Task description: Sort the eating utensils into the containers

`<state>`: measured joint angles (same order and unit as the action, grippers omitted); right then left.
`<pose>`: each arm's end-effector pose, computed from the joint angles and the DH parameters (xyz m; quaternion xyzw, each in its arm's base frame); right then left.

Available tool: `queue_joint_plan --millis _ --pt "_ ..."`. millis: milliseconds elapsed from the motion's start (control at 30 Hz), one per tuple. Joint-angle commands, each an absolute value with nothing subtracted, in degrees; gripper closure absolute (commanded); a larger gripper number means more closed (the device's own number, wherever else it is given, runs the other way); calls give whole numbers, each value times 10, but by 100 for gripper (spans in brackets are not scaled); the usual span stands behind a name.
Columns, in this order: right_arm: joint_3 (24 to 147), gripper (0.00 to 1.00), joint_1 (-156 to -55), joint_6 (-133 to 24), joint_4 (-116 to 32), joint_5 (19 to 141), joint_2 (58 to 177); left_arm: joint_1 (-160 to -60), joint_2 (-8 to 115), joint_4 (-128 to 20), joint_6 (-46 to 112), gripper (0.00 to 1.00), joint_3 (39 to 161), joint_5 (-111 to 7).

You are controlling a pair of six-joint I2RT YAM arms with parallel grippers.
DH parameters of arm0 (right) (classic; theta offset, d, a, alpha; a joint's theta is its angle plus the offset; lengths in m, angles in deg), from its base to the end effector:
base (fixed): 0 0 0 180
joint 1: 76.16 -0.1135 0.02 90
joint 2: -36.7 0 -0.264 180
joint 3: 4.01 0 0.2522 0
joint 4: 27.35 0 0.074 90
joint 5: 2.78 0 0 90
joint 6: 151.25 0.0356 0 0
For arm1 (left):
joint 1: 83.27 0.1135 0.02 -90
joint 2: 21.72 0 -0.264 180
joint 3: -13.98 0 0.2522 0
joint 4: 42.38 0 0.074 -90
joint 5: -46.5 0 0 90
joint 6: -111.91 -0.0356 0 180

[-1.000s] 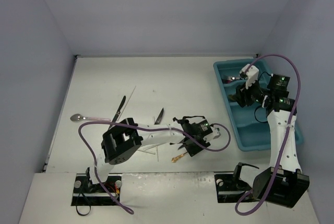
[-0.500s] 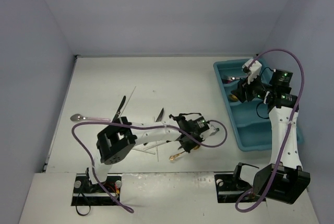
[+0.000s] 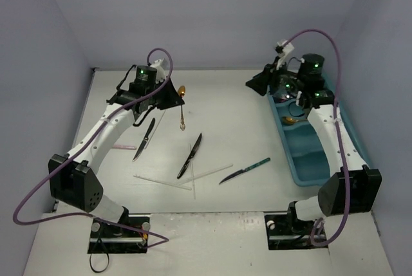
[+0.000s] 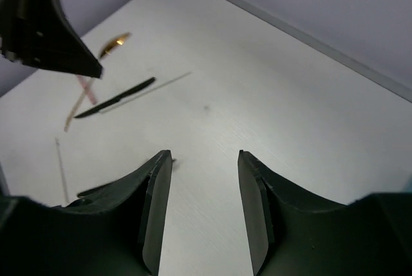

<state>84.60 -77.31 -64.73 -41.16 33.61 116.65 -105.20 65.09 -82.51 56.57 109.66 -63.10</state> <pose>0.3174 0.0350 0.4029 -0.3306 0.6460 0.3206 0.6088 0.3169 -0.1405 0.3602 -0.0122 0.8627 -0.3597 0.3552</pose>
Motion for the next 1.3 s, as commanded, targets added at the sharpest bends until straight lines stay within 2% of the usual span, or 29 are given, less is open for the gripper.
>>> queue_joint_plan --millis 0,233,700,933,1067,1267 --pt "891 55 -897 -536 -317 355 1198 -1043 622 -713 687 100 1063 -696" --pt "918 50 -1047 -427 -280 389 1277 -1040 601 -712 702 100 1070 -703" --pt "917 52 -1085 -382 -277 373 1344 -1058 583 -720 662 100 1072 -722" --pt "926 68 -1085 -384 -278 369 1362 -1087 584 -736 625 100 1087 -714" --pt "924 84 -1084 -391 -278 371 1366 -1092 584 -744 619 100 1091 -709" --pt "916 97 -1080 -397 -278 374 1366 -1092 584 -746 615 99 1094 -711"
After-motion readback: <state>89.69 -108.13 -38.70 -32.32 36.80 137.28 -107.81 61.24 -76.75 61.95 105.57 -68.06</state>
